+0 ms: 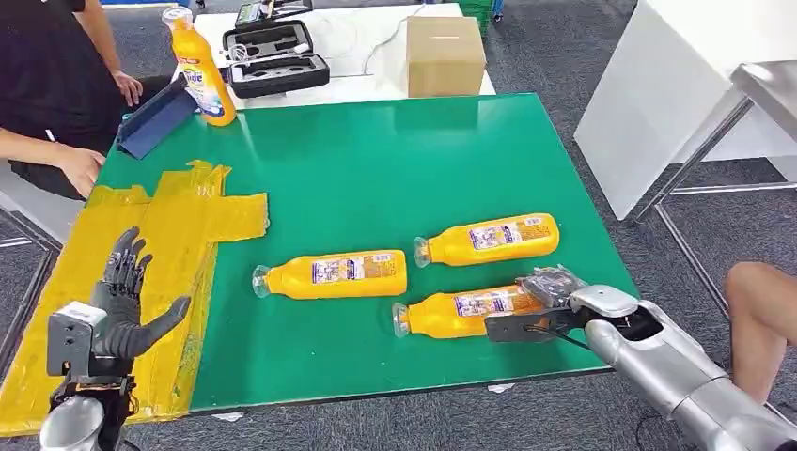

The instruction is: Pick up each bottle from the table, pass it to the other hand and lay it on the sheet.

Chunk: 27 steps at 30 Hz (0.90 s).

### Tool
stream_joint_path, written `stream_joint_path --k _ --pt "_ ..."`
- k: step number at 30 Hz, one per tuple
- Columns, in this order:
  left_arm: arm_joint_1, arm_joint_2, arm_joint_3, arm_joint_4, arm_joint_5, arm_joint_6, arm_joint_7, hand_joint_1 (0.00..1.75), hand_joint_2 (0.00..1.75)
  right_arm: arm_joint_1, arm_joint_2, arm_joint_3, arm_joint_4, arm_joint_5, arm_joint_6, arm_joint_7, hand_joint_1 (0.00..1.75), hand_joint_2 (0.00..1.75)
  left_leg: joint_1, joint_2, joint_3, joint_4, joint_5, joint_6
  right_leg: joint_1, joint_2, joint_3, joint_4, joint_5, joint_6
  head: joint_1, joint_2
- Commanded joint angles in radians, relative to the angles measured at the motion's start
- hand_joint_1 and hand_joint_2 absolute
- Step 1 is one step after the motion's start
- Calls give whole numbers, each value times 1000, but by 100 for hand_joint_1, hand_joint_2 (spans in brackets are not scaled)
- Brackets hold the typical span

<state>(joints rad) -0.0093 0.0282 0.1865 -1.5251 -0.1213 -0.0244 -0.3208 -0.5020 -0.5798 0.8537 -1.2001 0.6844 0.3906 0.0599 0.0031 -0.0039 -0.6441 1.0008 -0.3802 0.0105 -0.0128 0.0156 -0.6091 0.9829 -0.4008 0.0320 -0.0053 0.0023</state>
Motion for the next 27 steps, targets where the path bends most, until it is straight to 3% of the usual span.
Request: stream_joint_path --k 1,9,12,15,16,17,20,24,27 --pt "-47 19 -37 85 15 6 1 0 175 19 -12 103 72 -24 17 8 175 175 1 -3 5 -2 -1 -1 1 -5 7 -2 -2 -1 0 0" --pt "-35 16 -37 80 29 9 4 0 175 54 -19 58 46 -92 -22 16 175 175 1 -4 4 -2 0 -1 1 -5 6 -3 -1 -1 0 0" --pt "-9 10 -32 68 68 -14 9 0 175 90 -39 -13 -31 -186 -33 4 175 175 1 -4 4 -2 -1 -1 1 -5 6 -3 -2 -1 0 0" --pt "25 -5 -18 54 152 -61 3 0 175 184 -86 -141 -204 -374 -61 -85 175 175 0 -3 3 -1 -1 0 0 -4 5 -2 -2 -1 0 0" --pt "39 -11 -15 51 197 -87 9 0 0 232 -95 -197 -275 -426 -76 -106 175 175 0 -3 2 -1 -1 0 0 -4 4 -1 -2 -1 0 0" --pt "50 -19 -14 48 231 -105 15 0 175 269 -95 -240 -325 -455 -89 -119 175 175 0 -4 4 -1 -2 0 0 -5 6 -1 -3 -1 0 0" --pt "82 -30 -21 33 274 -123 27 0 175 325 -71 -306 -400 -481 -103 -118 175 175 -1 -2 2 0 -4 0 -1 -3 4 0 -4 -1 0 0" --pt "127 -75 -57 -10 398 -183 49 0 175 413 63 -449 -491 -489 -167 -185 175 175 0 0 -2 0 -4 -1 0 -2 0 -1 -2 -1 0 0" --pt "141 -91 -90 -31 435 -192 62 0 175 409 111 -469 -497 -480 -172 -184 175 175 0 0 -3 -1 -4 -1 0 -2 -1 -1 -2 -1 0 0"
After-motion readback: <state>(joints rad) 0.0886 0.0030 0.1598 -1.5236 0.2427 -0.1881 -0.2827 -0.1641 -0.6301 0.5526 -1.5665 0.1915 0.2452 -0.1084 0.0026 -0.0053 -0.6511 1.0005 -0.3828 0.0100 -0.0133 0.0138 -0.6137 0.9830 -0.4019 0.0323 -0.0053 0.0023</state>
